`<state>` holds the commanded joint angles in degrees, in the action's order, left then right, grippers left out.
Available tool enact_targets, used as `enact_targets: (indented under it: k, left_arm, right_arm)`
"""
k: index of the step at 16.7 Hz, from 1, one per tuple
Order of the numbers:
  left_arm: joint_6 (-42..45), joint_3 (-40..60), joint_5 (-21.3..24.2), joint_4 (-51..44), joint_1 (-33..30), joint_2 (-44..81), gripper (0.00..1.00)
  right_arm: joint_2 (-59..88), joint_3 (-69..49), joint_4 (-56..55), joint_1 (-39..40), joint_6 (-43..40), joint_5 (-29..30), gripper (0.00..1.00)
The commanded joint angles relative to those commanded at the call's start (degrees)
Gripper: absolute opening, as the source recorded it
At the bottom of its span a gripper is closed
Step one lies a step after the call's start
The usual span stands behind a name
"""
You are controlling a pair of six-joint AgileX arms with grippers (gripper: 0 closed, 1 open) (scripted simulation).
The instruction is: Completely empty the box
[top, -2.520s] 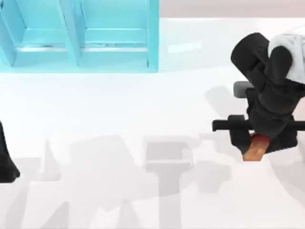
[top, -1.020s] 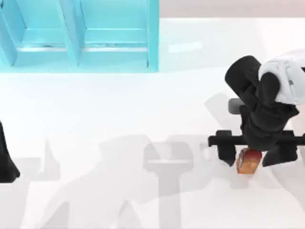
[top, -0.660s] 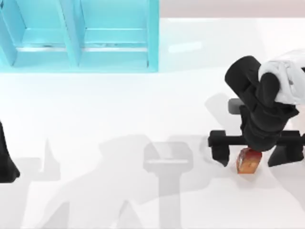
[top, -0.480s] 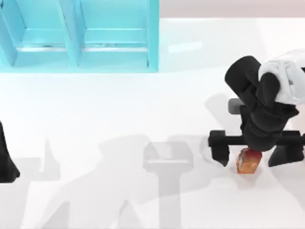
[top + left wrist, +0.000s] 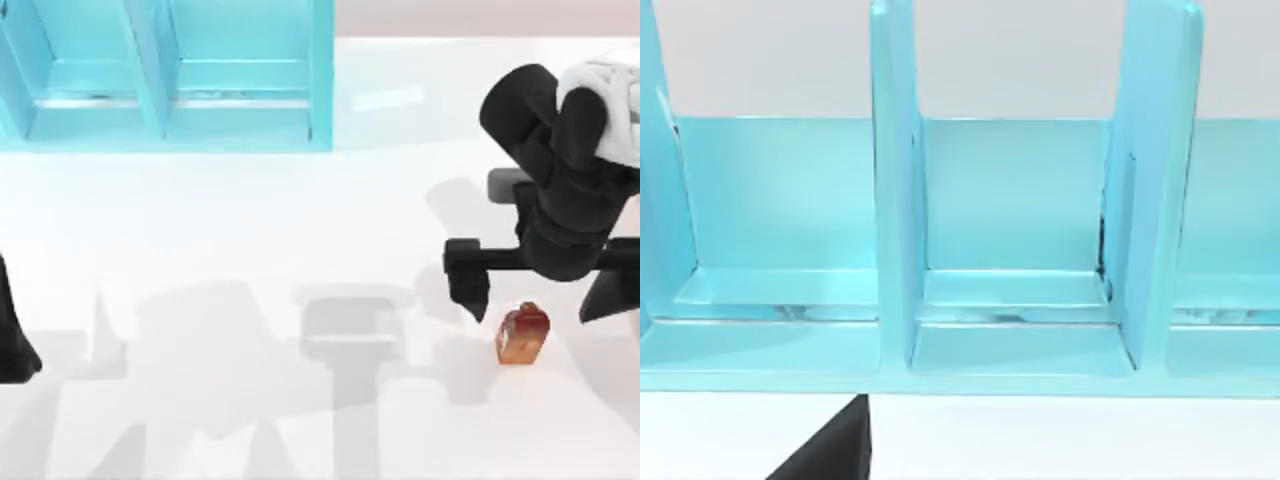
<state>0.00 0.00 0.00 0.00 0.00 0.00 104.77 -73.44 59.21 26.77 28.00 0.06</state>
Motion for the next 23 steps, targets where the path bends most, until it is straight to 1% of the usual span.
enact_targets:
  k: [3, 9, 12, 15, 19, 23]
  left_arm:
    - [0.00, 0.00, 0.00, 0.00, 0.00, 0.00, 1.00]
    - [0.00, 0.00, 0.00, 0.00, 0.00, 0.00, 1.00]
    - [0.00, 0.00, 0.00, 0.00, 0.00, 0.00, 1.00]
    - [0.00, 0.00, 0.00, 0.00, 0.00, 0.00, 1.00]
    - [0.00, 0.00, 0.00, 0.00, 0.00, 0.00, 1.00]
    - [0.00, 0.00, 0.00, 0.00, 0.00, 0.00, 1.00]
  right_arm:
    - [-2.02, -3.09, 4.61, -0.09, -0.14, -0.03, 1.00]
    - [-2.02, -3.51, 5.21, -0.12, -0.27, -0.02, 1.00]
    - [1.25, -6.72, 8.32, -3.37, -3.74, 0.47, 1.00]
    - [5.27, -13.30, 13.39, -11.65, -11.98, 1.35, 1.00]
    - [8.53, -22.66, 18.73, -28.81, -28.86, 1.93, 1.00]
    - [12.20, -30.11, 21.30, -45.21, -45.42, 1.21, 1.00]
